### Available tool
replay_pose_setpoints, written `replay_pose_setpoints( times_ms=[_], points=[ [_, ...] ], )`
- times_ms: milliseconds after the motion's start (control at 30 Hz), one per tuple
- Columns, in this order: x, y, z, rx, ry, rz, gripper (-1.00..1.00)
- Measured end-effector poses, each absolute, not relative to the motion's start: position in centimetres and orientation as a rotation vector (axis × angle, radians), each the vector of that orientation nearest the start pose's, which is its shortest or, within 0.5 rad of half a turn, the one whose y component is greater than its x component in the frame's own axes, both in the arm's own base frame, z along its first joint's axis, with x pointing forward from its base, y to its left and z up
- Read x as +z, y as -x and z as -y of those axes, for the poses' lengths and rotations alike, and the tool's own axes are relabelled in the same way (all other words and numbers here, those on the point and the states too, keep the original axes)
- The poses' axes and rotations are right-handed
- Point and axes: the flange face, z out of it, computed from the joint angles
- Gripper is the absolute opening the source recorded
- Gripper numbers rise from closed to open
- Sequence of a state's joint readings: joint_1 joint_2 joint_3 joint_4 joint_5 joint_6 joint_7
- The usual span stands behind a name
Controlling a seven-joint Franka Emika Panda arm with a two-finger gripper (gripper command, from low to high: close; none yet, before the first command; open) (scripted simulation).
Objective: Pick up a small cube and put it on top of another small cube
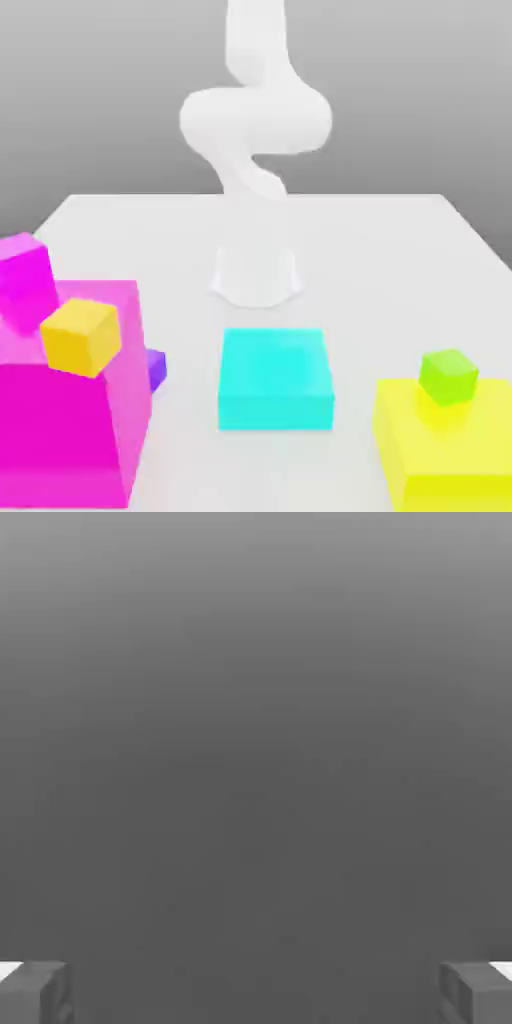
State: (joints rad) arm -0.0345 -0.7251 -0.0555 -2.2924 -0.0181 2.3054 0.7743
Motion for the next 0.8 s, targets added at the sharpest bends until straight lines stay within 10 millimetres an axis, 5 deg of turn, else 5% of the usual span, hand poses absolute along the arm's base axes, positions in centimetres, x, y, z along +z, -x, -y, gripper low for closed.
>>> replay_pose_setpoints(
  times_ms=[100, 233, 400, 467, 600, 800],
  points=[
    [63.9, -39.4, 11.6, -0.879, 2.537, -1.280, 0.00],
    [56.6, -39.3, 21.6, -0.708, 2.621, -1.478, 0.00],
    [46.2, -33.9, 34.1, -0.394, 2.675, -1.721, 0.00],
    [41.4, -30.8, 37.1, -0.236, 2.693, -1.772, 0.00],
    [31.6, -24.8, 38.8, 0.085, 2.703, -1.772, 0.00],
    [20.8, -24.1, 30.1, 0.334, 2.701, -1.593, 0.00]
  ],
)
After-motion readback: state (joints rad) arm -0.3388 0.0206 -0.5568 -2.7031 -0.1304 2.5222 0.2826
